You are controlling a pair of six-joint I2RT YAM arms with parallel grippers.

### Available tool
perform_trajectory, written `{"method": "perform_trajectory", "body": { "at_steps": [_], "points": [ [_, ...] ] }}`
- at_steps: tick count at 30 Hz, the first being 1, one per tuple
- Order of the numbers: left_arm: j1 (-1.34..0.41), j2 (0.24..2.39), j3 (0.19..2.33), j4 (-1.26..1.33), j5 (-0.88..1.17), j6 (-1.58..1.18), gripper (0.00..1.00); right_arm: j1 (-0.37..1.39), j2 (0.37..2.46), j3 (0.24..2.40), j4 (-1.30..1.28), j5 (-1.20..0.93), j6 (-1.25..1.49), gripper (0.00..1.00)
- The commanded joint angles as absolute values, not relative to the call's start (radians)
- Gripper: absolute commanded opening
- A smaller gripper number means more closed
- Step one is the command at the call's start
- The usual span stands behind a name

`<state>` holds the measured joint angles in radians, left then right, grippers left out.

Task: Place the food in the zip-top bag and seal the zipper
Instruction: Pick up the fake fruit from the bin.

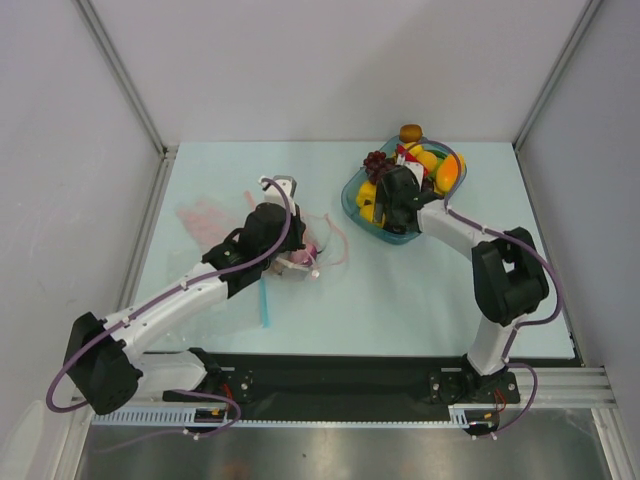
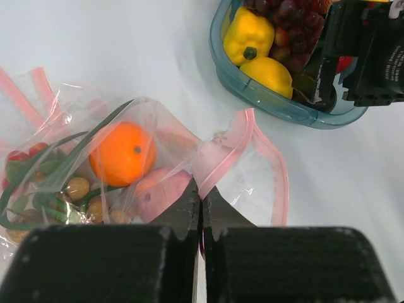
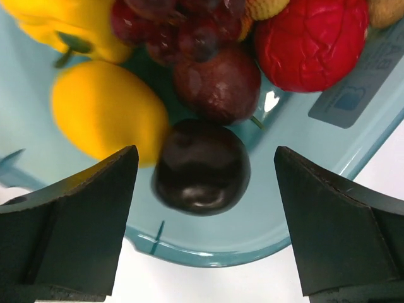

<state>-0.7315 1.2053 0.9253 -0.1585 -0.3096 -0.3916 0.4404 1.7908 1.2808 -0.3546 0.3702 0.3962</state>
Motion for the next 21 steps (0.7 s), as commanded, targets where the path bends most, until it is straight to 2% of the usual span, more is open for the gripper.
{"method": "perform_trajectory", "body": {
  "at_steps": [1,10,13,16,17,18,21],
  "points": [
    [-0.739,1.170,0.923,-0.121,-0.296,-0.382,0.02,0.443,1.805,1.345,-0.452,0.431,0.443,0.93],
    [-0.742,1.152,0.922,-0.132,-0.322,-0.388,0.02,0.446,1.827,1.361,-0.502,0.354,0.479,0.92],
    [-0.744,1.147,0.922,-0.133,-0.325,-0.388,0.02,0.446,1.845,1.368,-0.511,0.313,0.469,0.86],
    [-0.746,1.149,0.923,-0.135,-0.328,-0.388,0.02,0.446,1.835,1.361,-0.496,0.263,0.456,0.69],
    [-0.746,1.150,0.925,-0.137,-0.328,-0.388,0.02,0.446,1.829,1.359,-0.489,0.250,0.451,0.54],
    [-0.746,1.150,0.927,-0.138,-0.325,-0.388,0.02,0.446,1.816,1.347,-0.473,0.235,0.436,0.48],
    [-0.747,1.157,0.927,-0.133,-0.319,-0.388,0.02,0.454,1.747,1.286,-0.411,0.210,0.428,0.46]
  ]
}}
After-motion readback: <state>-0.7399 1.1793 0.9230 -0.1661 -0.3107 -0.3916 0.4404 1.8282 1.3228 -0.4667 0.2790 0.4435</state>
